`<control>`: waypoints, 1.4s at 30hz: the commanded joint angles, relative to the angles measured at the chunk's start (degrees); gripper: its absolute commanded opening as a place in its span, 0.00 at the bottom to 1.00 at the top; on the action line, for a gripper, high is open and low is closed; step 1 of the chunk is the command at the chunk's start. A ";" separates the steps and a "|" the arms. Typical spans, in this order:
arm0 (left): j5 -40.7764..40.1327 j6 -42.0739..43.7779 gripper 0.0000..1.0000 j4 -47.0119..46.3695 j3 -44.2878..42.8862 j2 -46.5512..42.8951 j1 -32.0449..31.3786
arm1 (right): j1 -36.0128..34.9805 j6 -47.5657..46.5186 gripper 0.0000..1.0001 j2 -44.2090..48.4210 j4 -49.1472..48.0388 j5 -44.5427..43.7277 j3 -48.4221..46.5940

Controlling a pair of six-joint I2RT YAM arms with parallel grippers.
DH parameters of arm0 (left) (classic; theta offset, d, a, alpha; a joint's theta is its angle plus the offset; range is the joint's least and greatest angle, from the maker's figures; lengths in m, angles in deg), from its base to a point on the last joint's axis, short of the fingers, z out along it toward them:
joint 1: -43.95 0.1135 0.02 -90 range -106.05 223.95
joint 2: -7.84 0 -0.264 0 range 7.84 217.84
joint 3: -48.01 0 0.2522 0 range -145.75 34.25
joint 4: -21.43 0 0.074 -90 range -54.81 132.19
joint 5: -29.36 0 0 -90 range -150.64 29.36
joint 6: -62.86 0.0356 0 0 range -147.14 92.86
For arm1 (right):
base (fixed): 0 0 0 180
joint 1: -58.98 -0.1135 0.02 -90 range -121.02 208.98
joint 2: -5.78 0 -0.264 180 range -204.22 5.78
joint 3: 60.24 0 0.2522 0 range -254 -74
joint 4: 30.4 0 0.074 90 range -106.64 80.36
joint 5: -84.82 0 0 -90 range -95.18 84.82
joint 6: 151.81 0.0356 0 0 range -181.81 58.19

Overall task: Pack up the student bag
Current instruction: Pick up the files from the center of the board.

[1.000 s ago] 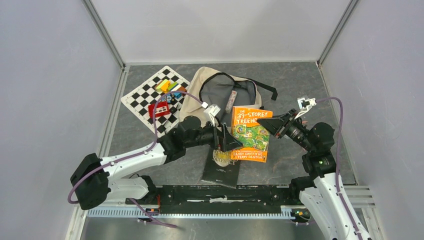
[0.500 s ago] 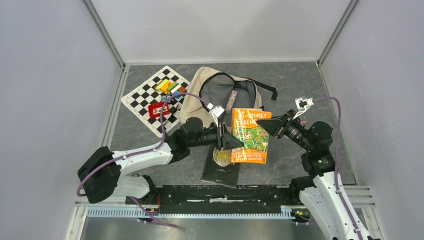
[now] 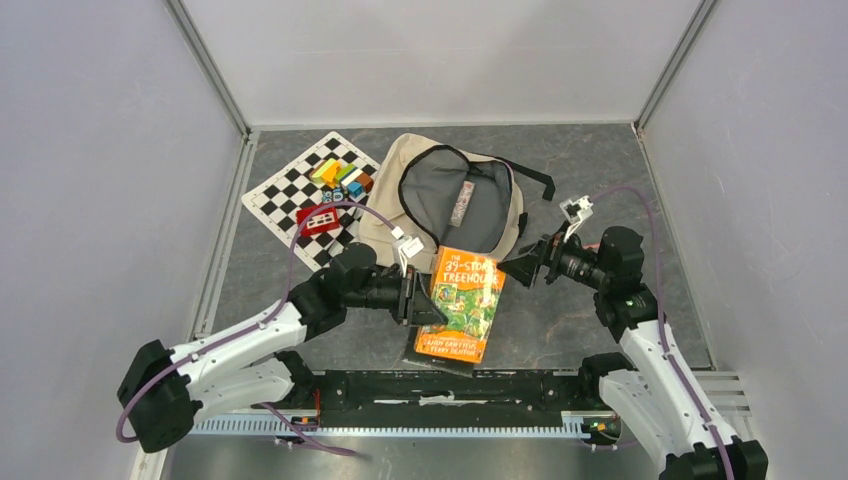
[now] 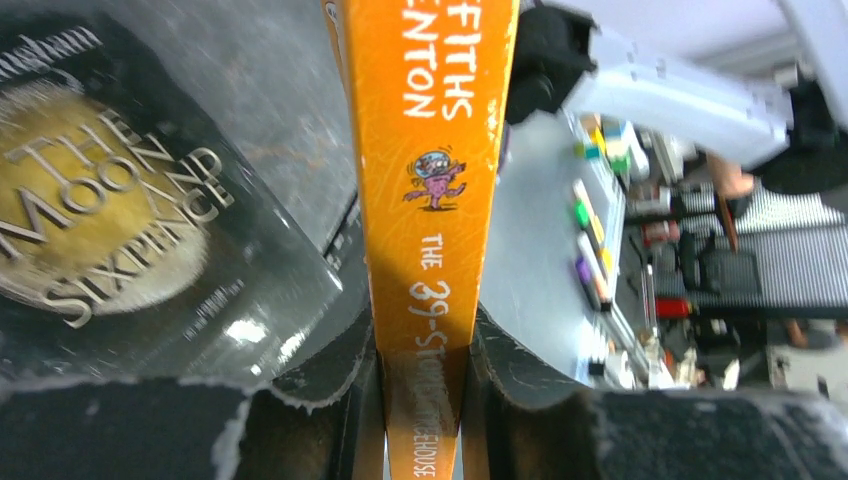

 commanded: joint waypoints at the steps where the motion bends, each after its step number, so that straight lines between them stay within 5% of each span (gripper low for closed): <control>1: 14.74 8.36 0.02 8.47 -4.92 -3.23 0.02 | -0.43 -4.42 0.98 -2.61 -4.85 12.41 -3.70; 6: 20.99 9.82 0.02 11.77 -6.56 -4.21 0.02 | -3.01 -3.22 0.98 -7.31 -6.89 20.08 -5.29; 16: 25.47 13.36 0.02 15.99 -8.86 0.24 -0.07 | -17.00 -4.68 0.98 -11.09 -9.02 19.42 -8.32; 34: 24.70 14.22 0.02 19.52 -5.92 -3.07 -0.07 | -15.60 -6.25 0.98 -13.69 -5.50 18.88 -16.72; 42: 29.68 9.30 0.02 11.35 -9.04 -1.97 -0.07 | -19.05 -6.81 0.98 -14.45 -5.39 21.73 -14.61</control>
